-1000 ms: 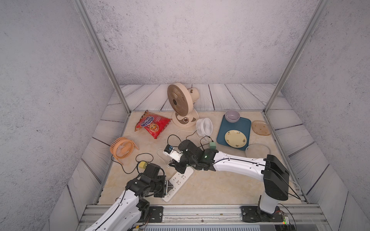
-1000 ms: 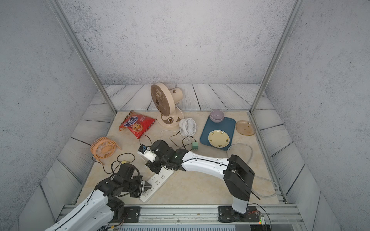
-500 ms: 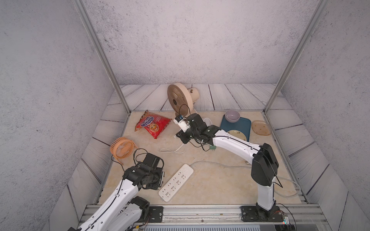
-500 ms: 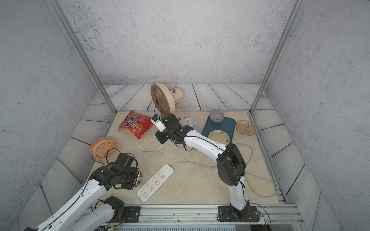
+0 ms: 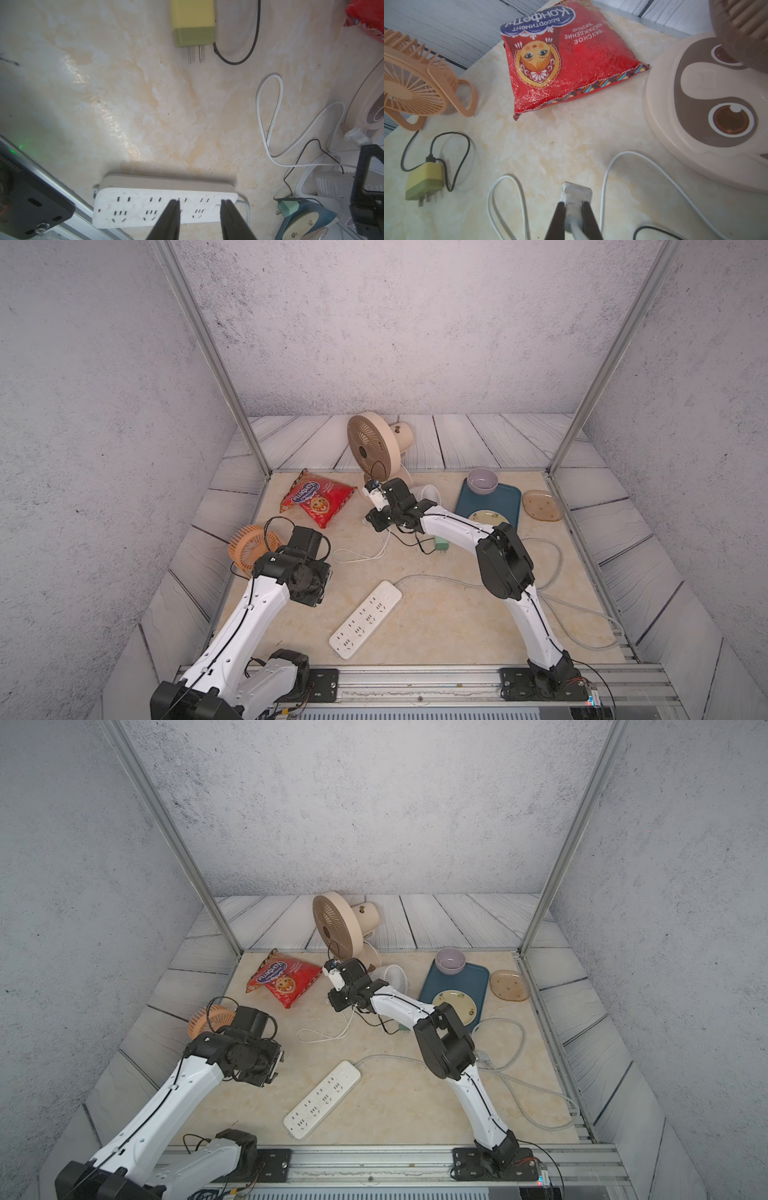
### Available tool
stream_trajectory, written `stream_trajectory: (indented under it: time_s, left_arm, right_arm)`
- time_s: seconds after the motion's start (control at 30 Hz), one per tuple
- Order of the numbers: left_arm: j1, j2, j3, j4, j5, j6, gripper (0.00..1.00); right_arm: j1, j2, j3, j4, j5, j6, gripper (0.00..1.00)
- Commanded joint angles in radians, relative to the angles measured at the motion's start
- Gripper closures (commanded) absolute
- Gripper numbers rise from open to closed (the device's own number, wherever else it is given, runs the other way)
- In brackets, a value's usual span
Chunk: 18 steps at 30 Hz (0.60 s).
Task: Unplug the desk fan from the power strip
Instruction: Place the plug at the center of the board.
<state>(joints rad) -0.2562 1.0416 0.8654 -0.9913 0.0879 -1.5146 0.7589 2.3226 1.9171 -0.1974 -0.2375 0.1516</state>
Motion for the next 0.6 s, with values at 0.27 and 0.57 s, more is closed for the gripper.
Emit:
stream_trajectory:
  time_s: [0.27, 0.57]
  left_arm:
    - [0.059, 0.072, -0.046, -0.055, 0.021, 0.057, 0.51]
    - [0.064, 0.05, -0.155, -0.187, 0.105, 0.086, 0.27]
  right_arm:
    - [-0.015, 0.051, 0.007, 0.098, -0.049, 0.016, 0.49]
    - [-0.01, -0.077, 0.027, -0.025, -0.113, -0.014, 0.24]
